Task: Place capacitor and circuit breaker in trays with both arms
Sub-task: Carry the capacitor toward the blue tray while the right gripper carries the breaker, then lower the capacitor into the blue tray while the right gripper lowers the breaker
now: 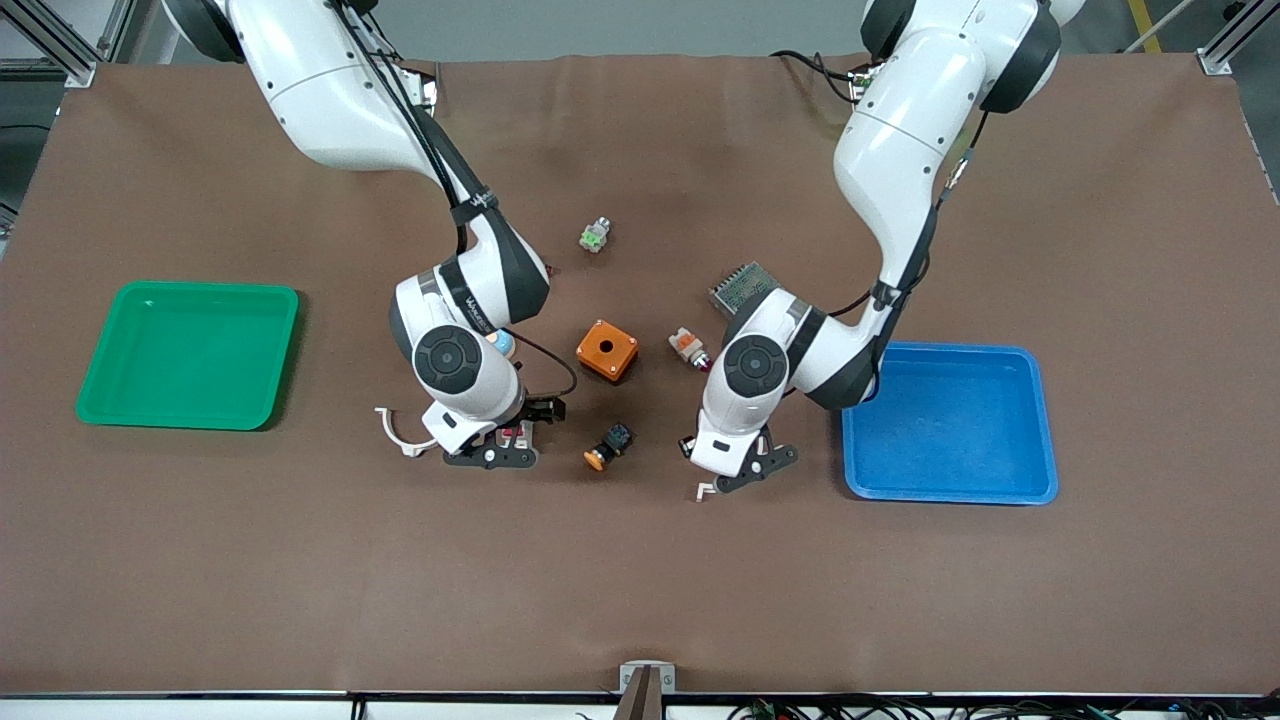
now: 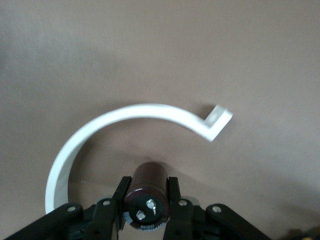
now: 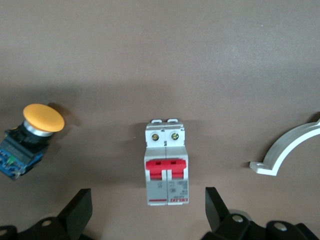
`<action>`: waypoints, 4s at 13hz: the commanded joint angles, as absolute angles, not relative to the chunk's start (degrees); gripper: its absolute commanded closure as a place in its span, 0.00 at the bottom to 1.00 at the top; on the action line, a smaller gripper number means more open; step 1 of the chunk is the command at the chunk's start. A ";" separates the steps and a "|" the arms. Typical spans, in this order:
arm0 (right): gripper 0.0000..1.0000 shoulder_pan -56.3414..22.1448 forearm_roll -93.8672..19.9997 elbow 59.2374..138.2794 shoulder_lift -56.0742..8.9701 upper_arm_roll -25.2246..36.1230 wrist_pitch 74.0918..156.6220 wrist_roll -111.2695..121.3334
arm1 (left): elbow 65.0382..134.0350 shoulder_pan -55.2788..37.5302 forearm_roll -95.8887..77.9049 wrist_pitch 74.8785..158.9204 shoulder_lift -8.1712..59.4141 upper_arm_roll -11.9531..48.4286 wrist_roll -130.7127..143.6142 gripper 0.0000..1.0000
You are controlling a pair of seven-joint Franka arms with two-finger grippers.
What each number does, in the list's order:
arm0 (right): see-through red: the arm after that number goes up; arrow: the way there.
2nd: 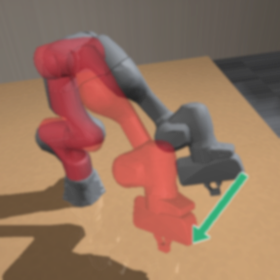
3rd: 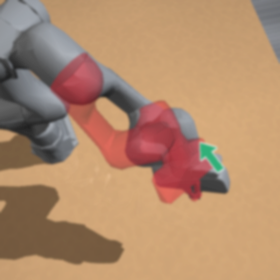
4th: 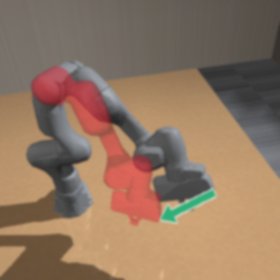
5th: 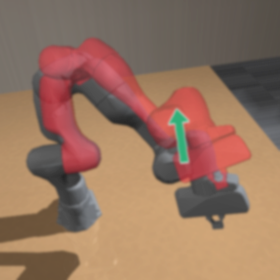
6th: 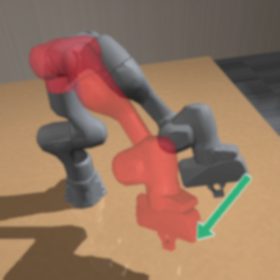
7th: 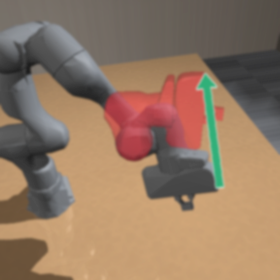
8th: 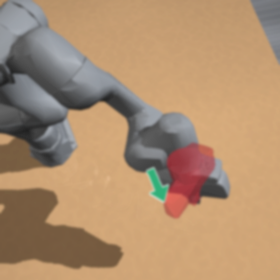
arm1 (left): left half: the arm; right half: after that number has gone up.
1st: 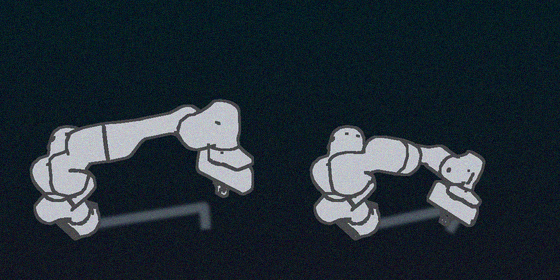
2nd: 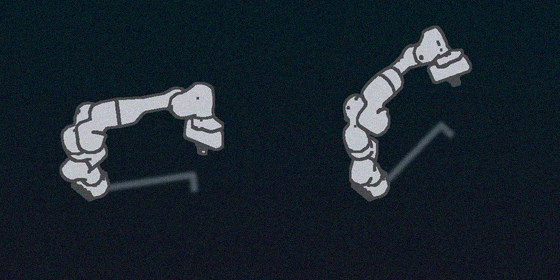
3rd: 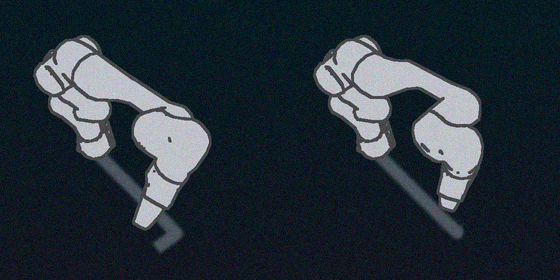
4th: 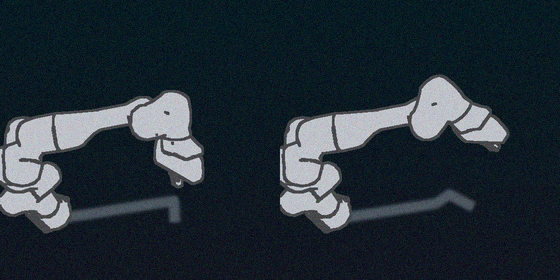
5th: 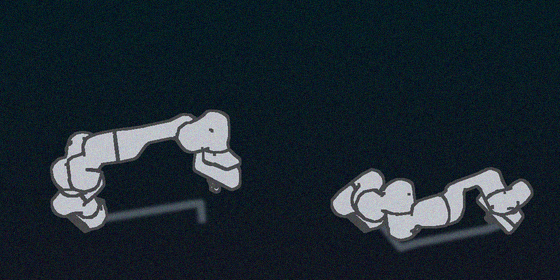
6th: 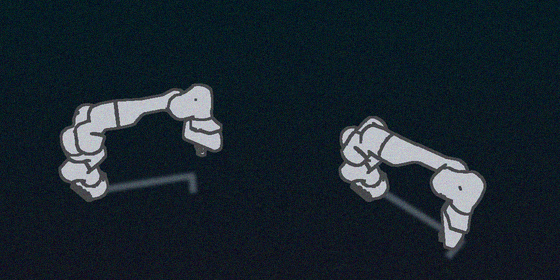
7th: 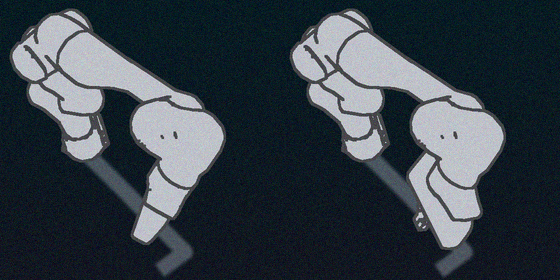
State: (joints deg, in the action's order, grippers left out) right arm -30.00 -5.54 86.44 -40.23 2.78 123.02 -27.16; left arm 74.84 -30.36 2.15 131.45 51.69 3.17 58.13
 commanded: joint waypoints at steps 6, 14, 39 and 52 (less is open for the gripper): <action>0.02 -29.53 -5.89 84.73 -44.47 2.81 126.03 -27.42 | 76.11 -20.15 3.25 118.51 36.50 3.08 48.12 1.00; 0.74 -27.43 -5.80 83.85 -42.90 2.99 125.95 -26.90 | 79.88 -6.08 3.25 106.88 32.17 3.16 29.54 1.00; 0.75 16.34 1.84 116.52 -18.55 3.25 119.06 21.78 | 102.13 2.37 2.46 130.25 34.98 5.71 20.39 0.75; 0.73 20.04 1.85 118.73 -23.20 3.25 130.33 23.47 | 83.23 2.81 4.31 105.04 19.19 7.38 12.59 0.00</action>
